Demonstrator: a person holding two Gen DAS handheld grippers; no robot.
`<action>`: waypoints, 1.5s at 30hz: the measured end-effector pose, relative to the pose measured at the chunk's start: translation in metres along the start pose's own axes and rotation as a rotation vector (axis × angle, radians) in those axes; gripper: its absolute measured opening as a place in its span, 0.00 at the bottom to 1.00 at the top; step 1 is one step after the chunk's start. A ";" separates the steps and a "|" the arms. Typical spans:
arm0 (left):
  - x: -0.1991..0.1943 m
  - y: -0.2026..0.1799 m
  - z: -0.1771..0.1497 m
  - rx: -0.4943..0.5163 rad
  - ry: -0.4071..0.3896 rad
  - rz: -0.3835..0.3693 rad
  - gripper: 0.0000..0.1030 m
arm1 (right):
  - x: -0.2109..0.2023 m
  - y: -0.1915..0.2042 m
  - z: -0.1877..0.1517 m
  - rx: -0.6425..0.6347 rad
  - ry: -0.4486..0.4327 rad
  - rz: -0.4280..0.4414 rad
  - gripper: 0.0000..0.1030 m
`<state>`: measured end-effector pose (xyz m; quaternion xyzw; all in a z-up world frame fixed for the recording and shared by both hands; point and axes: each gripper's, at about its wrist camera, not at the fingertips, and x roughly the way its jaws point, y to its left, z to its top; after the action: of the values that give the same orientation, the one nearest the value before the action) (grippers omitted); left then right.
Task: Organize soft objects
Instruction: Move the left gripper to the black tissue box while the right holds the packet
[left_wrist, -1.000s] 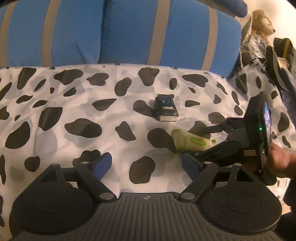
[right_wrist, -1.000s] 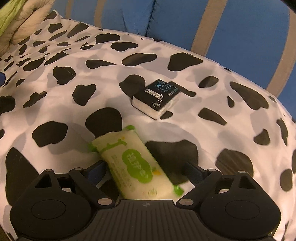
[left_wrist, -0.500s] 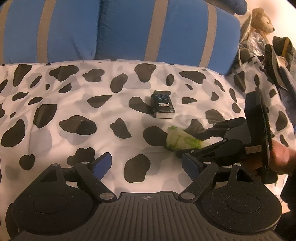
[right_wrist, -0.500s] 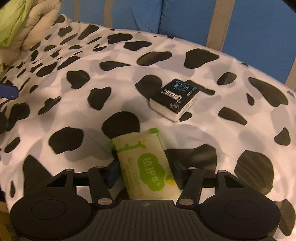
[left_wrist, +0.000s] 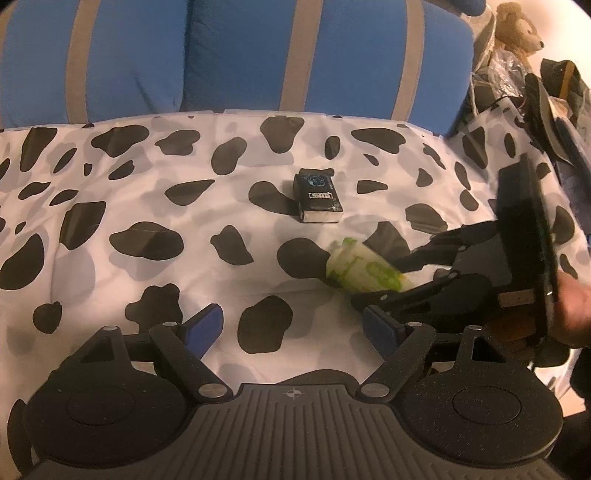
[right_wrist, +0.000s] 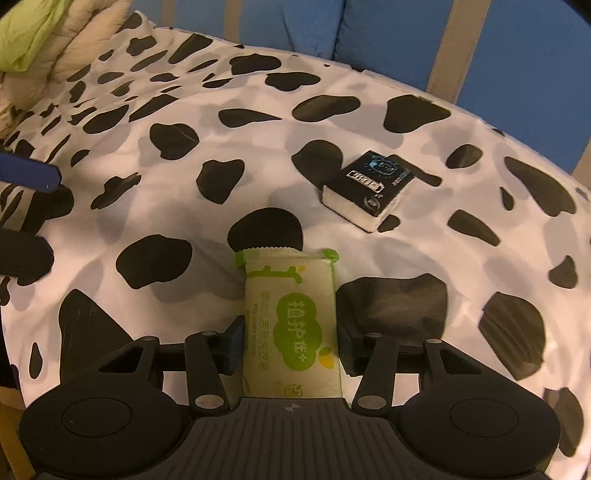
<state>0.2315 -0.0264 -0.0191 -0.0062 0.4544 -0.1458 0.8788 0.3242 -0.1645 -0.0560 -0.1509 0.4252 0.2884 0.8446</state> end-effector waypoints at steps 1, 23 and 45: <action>0.000 -0.001 0.000 0.004 -0.002 0.001 0.81 | -0.005 -0.001 0.000 0.006 -0.006 -0.008 0.50; 0.017 -0.033 -0.003 0.090 -0.065 -0.001 0.81 | -0.153 -0.023 -0.074 0.354 -0.163 -0.192 0.50; 0.086 -0.045 0.026 0.138 -0.139 0.043 0.81 | -0.176 -0.014 -0.104 0.428 -0.133 -0.224 0.50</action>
<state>0.2884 -0.0956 -0.0659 0.0539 0.3814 -0.1570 0.9094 0.1842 -0.2907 0.0241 0.0044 0.4008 0.1059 0.9100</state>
